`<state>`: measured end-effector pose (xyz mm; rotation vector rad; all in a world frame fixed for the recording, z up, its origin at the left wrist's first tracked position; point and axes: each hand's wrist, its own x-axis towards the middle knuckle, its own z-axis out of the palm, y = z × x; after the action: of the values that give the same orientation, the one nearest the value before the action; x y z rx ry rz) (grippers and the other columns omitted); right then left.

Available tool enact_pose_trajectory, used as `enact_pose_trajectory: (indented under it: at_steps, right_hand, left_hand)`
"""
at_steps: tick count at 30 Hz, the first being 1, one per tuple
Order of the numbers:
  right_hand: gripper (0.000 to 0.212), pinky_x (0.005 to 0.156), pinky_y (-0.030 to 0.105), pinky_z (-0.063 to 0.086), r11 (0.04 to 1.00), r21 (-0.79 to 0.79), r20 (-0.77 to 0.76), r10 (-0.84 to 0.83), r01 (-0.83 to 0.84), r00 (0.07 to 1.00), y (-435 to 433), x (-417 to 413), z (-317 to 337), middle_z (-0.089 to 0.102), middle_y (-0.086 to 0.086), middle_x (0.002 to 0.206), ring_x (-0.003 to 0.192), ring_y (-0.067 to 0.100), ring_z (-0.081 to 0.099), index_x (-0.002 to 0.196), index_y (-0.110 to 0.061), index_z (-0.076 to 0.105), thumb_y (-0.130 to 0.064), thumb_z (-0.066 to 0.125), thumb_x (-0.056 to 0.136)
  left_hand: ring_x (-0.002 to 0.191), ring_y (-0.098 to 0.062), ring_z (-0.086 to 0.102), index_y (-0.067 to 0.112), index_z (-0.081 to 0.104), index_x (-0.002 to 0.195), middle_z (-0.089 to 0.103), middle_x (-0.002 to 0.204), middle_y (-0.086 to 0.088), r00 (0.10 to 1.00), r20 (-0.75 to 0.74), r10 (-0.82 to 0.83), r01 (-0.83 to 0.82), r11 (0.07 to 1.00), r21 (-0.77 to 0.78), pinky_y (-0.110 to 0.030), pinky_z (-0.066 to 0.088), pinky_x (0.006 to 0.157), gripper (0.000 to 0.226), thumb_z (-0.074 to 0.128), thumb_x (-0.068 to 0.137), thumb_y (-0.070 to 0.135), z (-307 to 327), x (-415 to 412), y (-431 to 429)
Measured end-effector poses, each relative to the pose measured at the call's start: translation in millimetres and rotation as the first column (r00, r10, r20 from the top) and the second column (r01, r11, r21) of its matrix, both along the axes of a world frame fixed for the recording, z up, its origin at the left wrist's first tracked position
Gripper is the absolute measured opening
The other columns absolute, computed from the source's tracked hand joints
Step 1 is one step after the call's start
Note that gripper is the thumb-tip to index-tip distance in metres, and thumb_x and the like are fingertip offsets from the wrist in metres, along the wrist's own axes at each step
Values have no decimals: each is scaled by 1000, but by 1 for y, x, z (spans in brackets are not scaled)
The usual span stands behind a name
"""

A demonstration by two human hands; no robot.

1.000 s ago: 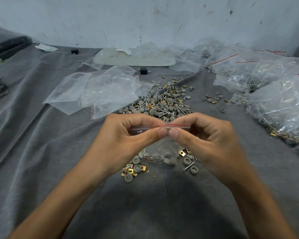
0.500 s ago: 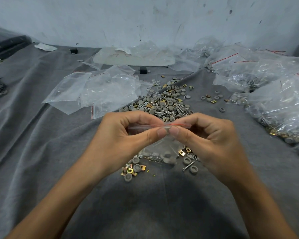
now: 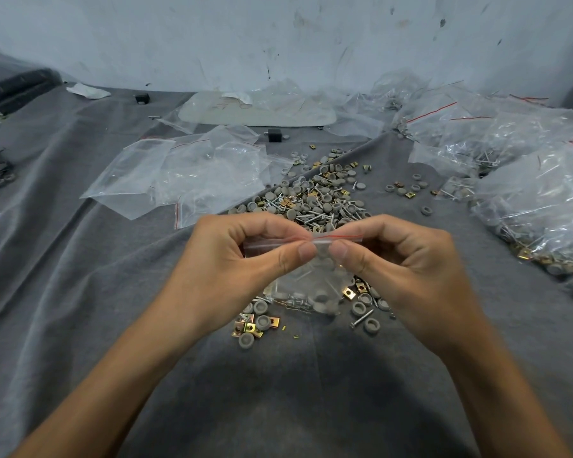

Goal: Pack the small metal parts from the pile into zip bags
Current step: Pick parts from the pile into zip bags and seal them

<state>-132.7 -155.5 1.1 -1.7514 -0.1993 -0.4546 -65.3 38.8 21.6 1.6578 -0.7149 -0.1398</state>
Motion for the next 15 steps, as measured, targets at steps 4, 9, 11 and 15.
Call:
enact_pose_trajectory:
  at_steps: [4,9,11,15]
  right_hand:
    - [13,66,17,53,1000,-3,10,-9,9,1000,0,0,-1,79,-1,87,74,9,72,96,-20,78,-25,77,84]
    - [12,59,12,47,1000,8,7,-17,17,1000,0,0,-3,75,-2,77,63,2,63,94,-16,77,-23,77,84]
    - [9,58,12,45,1000,-5,4,-16,16,1000,-1,0,-4,73,-4,75,62,0,60,94,-15,76,-21,75,87]
    - [9,58,11,45,999,-37,9,-17,17,1000,0,0,-4,72,-7,76,62,0,61,95,-16,76,-22,74,88]
  left_hand:
    - [73,1,71,25,78,85,78,79,9,1000,3,-2,2,1000,-4,-10,51,64,11,78,74,25,0,-1,0]
    - [72,-6,71,17,79,86,78,81,1,1000,-17,12,-12,1000,4,-18,57,64,16,78,73,25,-1,-2,-1]
    - [68,-2,69,14,78,87,78,79,1,1000,-18,1,-1,1000,-1,-14,52,59,16,77,73,22,-1,-3,-2]
    - [70,-2,71,12,77,86,78,80,2,1000,-22,11,-12,1000,-29,-13,53,63,14,77,75,21,-2,-4,-4]
